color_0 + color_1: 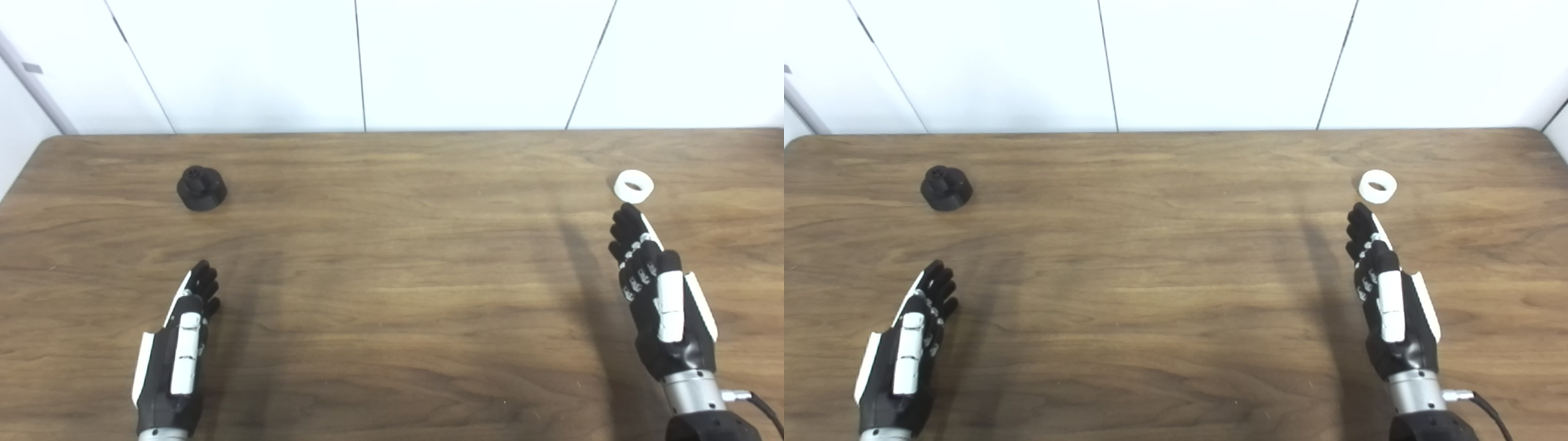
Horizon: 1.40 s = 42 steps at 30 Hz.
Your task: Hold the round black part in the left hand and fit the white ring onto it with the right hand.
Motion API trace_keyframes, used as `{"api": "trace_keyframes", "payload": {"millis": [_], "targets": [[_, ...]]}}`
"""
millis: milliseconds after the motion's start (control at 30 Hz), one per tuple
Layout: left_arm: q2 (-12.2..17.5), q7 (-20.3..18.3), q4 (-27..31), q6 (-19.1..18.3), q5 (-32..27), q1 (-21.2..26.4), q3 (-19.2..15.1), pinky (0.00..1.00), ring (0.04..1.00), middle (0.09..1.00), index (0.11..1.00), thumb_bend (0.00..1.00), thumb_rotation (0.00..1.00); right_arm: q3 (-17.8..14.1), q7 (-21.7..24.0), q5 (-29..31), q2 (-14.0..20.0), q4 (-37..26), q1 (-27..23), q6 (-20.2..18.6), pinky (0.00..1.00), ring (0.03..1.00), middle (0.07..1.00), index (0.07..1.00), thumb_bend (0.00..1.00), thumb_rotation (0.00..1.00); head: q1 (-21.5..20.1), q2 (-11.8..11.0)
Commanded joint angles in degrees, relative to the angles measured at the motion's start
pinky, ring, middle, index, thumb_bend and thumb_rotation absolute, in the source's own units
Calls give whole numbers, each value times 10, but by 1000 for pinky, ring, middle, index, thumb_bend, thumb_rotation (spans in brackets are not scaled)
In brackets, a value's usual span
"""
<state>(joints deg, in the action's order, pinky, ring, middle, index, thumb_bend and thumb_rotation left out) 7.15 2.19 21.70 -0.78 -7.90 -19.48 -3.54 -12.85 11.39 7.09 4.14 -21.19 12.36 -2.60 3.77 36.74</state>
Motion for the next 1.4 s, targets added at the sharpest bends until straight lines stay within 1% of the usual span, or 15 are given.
{"api": "trace_keyframes", "payload": {"millis": [0,100,267,433,567,700,800,933,1033,1100,1133,1167,1267,1333,1367], "targets": [[-23,2,18,14,-2,7,-1,970,955,946,953,546,883,5,6,10,10,-14,101,24,1000,992,975,952,620,1000,19,-10],[-29,4,14,21,11,3,7,967,951,943,946,548,873,1,18,22,19,0,102,35,1000,1000,988,972,591,1000,50,-28],[-36,12,6,27,47,-2,22,973,951,942,947,574,868,-7,22,25,20,17,98,43,1000,989,977,975,596,1000,90,-56],[-39,22,-14,53,63,-1,34,976,948,943,952,546,857,-9,34,33,23,44,91,73,1000,1000,999,999,594,1000,118,-81],[-44,32,-28,63,75,0,39,944,939,930,936,554,834,-14,33,32,20,50,89,83,1000,1000,996,996,547,1000,136,-93],[-47,31,-31,73,59,1,45,934,943,932,934,523,770,-18,37,37,22,55,86,86,1000,1000,1000,1000,545,1000,145,-97],[-45,32,-37,80,57,3,46,944,947,939,944,547,746,-19,39,39,24,61,83,93,1000,1000,1000,1000,538,1000,145,-97],[-42,38,-38,81,68,2,50,944,944,942,951,557,739,-20,39,37,22,63,83,94,1000,1000,1000,1000,529,1000,135,-97],[-38,47,-37,81,95,1,51,930,942,940,949,574,733,-22,40,36,21,72,82,108,1000,1000,1000,1000,520,1000,125,-94],[-39,55,-31,78,116,-1,51,896,929,927,932,572,642,-23,38,36,20,72,83,108,1000,1000,999,1000,516,1000,121,-93],[-38,58,-22,70,128,-3,50,890,927,925,930,570,622,-24,38,38,21,72,83,106,1000,1000,999,1000,515,1000,121,-93],[-36,59,-11,58,138,-4,49,914,933,928,931,581,584,-25,37,39,21,71,83,104,1000,1000,1000,1000,514,1000,121,-93],[-34,61,14,32,142,-2,43,930,933,930,925,666,495,-26,36,37,20,68,84,103,1000,1000,999,1000,509,1000,121,-93],[-31,65,35,8,158,7,36,885,919,920,906,728,397,-26,37,35,20,68,84,104,1000,1000,999,1000,511,1000,114,-86],[-28,66,44,0,167,14,32,888,918,914,894,777,308,-26,35,33,19,66,84,101,1000,1000,995,1000,501,1000,113,-85]]}}
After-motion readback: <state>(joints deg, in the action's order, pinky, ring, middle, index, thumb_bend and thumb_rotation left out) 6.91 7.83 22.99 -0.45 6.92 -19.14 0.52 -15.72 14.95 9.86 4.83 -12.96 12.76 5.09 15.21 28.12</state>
